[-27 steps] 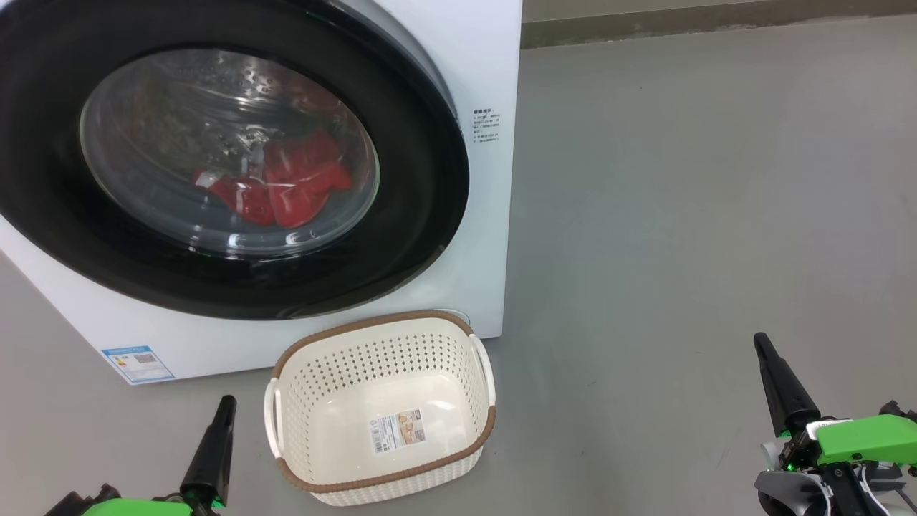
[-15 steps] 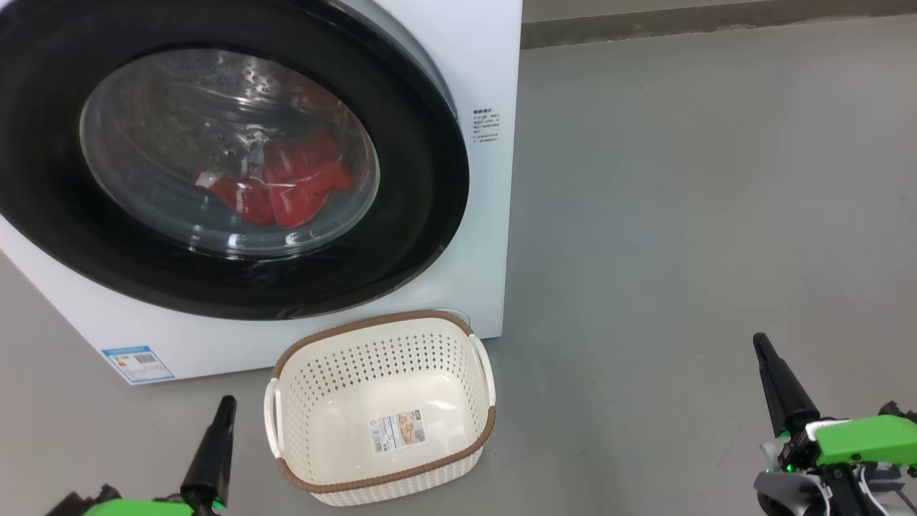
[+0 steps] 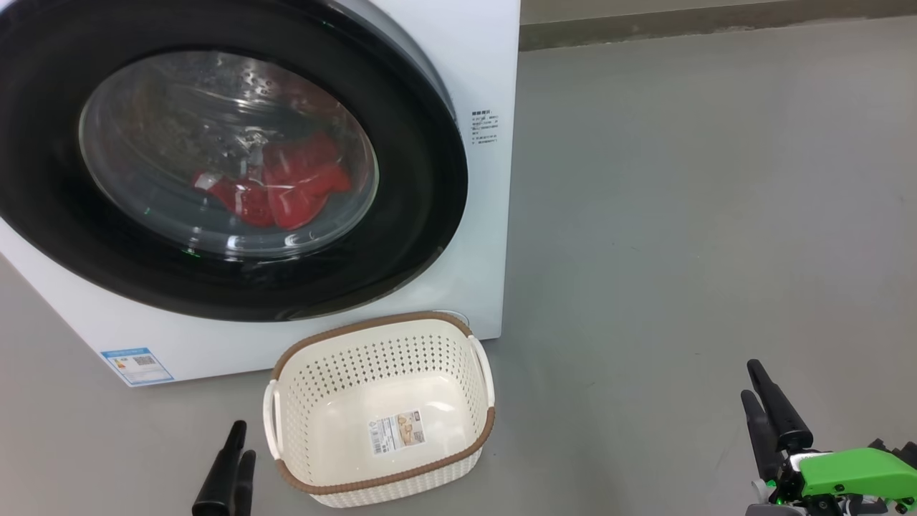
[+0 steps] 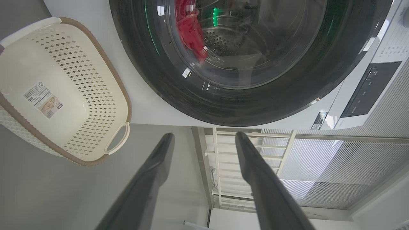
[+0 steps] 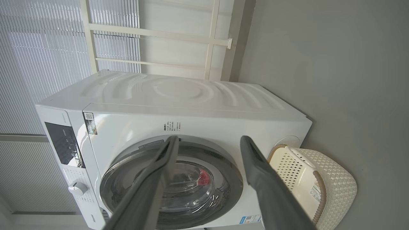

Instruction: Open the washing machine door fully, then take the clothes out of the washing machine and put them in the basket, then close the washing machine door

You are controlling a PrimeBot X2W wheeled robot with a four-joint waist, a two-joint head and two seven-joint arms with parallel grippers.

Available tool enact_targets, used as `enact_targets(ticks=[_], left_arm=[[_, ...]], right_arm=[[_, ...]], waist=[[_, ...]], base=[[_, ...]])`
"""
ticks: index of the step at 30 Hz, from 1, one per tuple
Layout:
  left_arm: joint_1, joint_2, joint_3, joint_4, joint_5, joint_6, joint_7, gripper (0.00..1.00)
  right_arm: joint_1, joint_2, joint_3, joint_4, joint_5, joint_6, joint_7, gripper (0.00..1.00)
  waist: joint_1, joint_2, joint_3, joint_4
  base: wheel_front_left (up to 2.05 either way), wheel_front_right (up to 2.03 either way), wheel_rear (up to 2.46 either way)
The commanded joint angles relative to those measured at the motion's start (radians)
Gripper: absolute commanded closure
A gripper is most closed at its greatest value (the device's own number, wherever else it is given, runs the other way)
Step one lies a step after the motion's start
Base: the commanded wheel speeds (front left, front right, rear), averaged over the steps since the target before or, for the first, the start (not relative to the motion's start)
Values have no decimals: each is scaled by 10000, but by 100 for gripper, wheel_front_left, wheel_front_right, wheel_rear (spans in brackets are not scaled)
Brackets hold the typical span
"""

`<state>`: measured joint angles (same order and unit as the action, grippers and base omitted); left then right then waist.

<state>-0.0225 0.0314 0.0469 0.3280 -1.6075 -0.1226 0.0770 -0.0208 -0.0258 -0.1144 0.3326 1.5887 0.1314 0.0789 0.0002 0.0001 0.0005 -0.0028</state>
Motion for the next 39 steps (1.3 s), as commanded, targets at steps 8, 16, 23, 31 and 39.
enact_targets(ticks=[8,16,23,31,39], left_arm=[[-500,97,134,-331,1043,-19,-272,0],[-596,96,188,-475,2211,-23,-507,0],[-664,102,130,-644,3170,-3,-712,0],[-739,109,56,-851,4248,87,-945,0],[-812,116,27,-929,5061,176,-1150,0]], right_arm=[[-441,-130,45,-413,-1078,1,-275,0],[-519,-138,82,-565,-2079,0,-511,0],[-560,-146,128,-745,-2986,-1,-717,0],[-627,-154,76,-905,-3918,-1,-951,0],[-667,-162,153,-960,-4897,-2,-1157,0]], waist=[[-1,-1,16,-28],[-1,-1,21,-47],[-2,-1,21,-50],[-2,-1,43,-76],[-2,-1,29,-88]], base=[[0,0,0],[0,0,0],[0,0,0],[0,0,0],[0,0,0]])
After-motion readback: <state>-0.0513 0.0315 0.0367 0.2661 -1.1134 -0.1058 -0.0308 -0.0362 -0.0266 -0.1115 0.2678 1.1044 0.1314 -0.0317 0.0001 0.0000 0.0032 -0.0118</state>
